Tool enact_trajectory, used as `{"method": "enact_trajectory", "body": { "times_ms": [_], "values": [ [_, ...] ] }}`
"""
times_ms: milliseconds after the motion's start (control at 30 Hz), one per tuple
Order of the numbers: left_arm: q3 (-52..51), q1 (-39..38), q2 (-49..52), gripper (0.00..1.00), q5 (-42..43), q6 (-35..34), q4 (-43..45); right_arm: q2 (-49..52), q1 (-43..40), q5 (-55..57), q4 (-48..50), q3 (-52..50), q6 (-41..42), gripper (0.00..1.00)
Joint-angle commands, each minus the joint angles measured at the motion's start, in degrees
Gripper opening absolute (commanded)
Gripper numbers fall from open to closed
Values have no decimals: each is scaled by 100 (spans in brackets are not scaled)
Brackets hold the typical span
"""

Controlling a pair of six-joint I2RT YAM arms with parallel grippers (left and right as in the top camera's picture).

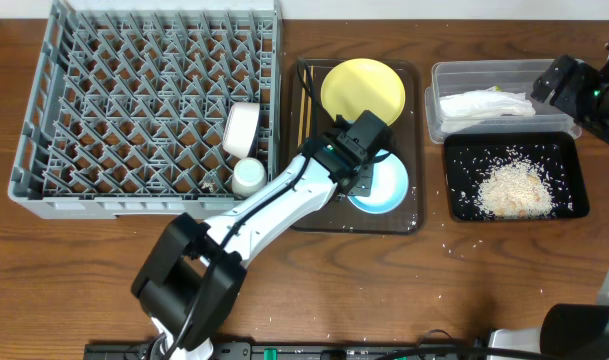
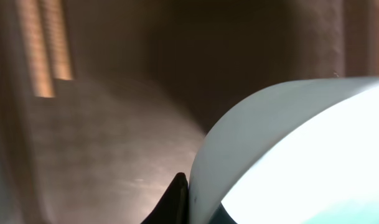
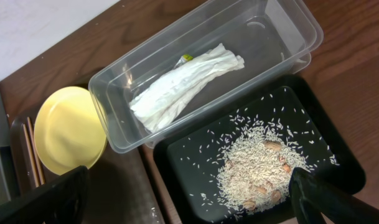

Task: Sort waste into correct bins and load items into the dishwasher
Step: 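Lift the light-blue bowl and place it in the rack, release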

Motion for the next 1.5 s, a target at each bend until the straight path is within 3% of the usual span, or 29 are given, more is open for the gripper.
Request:
{"method": "enact_trajectory", "body": {
  "times_ms": [0, 267, 367, 400, 667, 700, 767, 933, 1033, 1467],
  "values": [
    [-42, 13, -348, 7, -1410, 227, -55, -13, -48, 11, -2, 7, 57, 99],
    [-42, 98, -553, 7, -4568, 868, 238, -13, -50, 11, -2, 7, 57, 99],
    [-42, 275, -553, 7, -5431, 1451, 776, -13, -50, 11, -2, 7, 57, 99],
    [-42, 411, -553, 7, -5628, 1932, 1178, -13, -50, 11, -2, 7, 57, 99],
    [199, 1392, -553, 8, -5683, 4131, 3178, -13, -48, 11, -2, 7, 57, 99],
    [240, 1650, -551, 7, -5683, 4857, 3923, -13, -50, 11, -2, 7, 57, 99],
    [240, 1869, -505, 7, -5681, 5477, 4656, -13, -48, 11, -2, 7, 57, 99],
    [238, 2321, -136, 7, -5663, 6658, 5936, -13, -50, 11, -2, 7, 57, 99],
    [238, 2531, 179, 7, -5663, 6937, 6321, -13, -48, 11, -2, 7, 57, 99],
    [236, 2573, 1185, 7, -5799, 6706, 6909, -13, -48, 11, -2, 7, 57, 99]
  ]
}}
